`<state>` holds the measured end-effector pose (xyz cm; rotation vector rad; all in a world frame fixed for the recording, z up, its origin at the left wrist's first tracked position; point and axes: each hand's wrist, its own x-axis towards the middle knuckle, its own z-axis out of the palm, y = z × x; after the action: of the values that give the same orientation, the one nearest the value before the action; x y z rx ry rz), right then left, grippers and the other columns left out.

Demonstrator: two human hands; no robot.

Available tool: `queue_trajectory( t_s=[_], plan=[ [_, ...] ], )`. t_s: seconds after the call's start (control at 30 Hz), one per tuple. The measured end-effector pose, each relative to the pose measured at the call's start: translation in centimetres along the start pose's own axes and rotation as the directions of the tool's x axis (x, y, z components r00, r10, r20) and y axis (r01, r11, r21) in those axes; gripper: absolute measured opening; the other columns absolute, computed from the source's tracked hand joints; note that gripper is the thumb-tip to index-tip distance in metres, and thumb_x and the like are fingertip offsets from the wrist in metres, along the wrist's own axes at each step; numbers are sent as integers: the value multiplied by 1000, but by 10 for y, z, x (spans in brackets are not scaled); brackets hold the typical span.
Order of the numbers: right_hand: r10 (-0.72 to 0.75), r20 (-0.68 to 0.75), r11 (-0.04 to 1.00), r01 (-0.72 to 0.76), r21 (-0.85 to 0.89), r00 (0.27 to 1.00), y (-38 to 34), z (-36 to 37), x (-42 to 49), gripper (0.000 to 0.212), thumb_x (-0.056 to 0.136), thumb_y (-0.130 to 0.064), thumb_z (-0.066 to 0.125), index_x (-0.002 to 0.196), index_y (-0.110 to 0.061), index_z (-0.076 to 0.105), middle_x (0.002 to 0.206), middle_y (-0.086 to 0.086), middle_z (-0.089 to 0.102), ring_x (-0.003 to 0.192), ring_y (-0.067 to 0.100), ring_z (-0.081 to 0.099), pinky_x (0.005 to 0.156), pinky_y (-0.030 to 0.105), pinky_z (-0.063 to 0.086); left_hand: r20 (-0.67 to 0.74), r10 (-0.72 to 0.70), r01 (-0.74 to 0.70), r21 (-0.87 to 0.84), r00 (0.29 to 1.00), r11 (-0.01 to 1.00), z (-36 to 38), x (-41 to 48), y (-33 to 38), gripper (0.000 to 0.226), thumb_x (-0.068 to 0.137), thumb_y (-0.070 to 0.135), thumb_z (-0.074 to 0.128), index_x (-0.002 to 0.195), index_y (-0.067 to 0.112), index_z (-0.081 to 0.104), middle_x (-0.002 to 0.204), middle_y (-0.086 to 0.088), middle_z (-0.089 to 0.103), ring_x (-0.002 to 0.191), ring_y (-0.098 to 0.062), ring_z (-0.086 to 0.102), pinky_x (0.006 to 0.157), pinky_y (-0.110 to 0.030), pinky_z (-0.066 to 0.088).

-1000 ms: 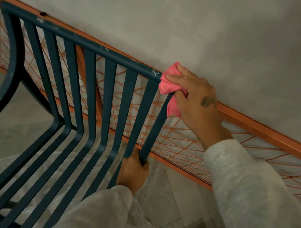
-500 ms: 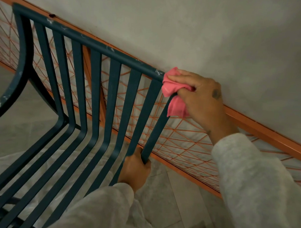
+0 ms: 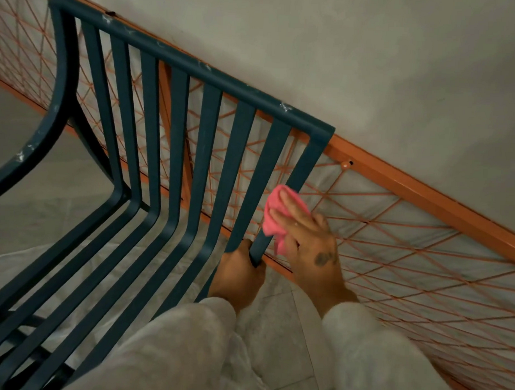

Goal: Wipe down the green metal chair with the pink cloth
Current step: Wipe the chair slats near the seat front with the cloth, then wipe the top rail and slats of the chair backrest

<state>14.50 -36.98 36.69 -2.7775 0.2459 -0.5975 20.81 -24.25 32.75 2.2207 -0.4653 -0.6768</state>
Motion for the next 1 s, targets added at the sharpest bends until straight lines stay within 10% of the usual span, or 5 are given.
queue_trajectory(
  t_s=[0.13,0.57,0.67,0.8,1.0],
  plan=[
    [205,176,916,-252,312,963,-11,6,-22,43,87,-2,54,121,-25,68,143,-17,45,132,0,41,114,19,21,33,12,-11,-5,999,1000,-2,-1,2,11,87,21,55,94,13,56,81,-6,65,71,-21,61,66,-34,53],
    [351,438,801,-508,317,828,-38,1,-29,42,96,-4,52,119,-36,67,128,-47,33,115,-38,17,101,-6,-1,138,115,-141,197,984,970,-5,2,1,16,95,21,54,107,13,60,105,-6,67,94,-17,64,88,-24,48],
    [381,493,782,-557,279,782,-44,2,-26,44,95,-12,46,119,-43,65,137,-42,35,132,-21,24,119,19,11,186,41,-58,86,982,995,-12,-2,-2,32,87,19,63,118,15,55,111,-7,65,99,-19,62,90,-21,43],
    [442,505,742,-619,258,741,-62,-11,-12,48,87,7,50,115,-25,72,132,-32,43,116,-37,25,108,-1,12,314,120,-113,-41,942,993,-30,-3,-3,39,88,24,62,124,24,50,115,2,63,105,-13,61,97,-33,48],
    [583,433,630,-719,293,688,-94,-42,44,49,87,1,57,115,-36,70,124,-32,54,111,-24,46,110,16,34,466,327,-297,-139,822,945,-106,22,5,27,76,48,67,99,40,58,99,16,63,92,2,60,89,-30,52]
  ],
)
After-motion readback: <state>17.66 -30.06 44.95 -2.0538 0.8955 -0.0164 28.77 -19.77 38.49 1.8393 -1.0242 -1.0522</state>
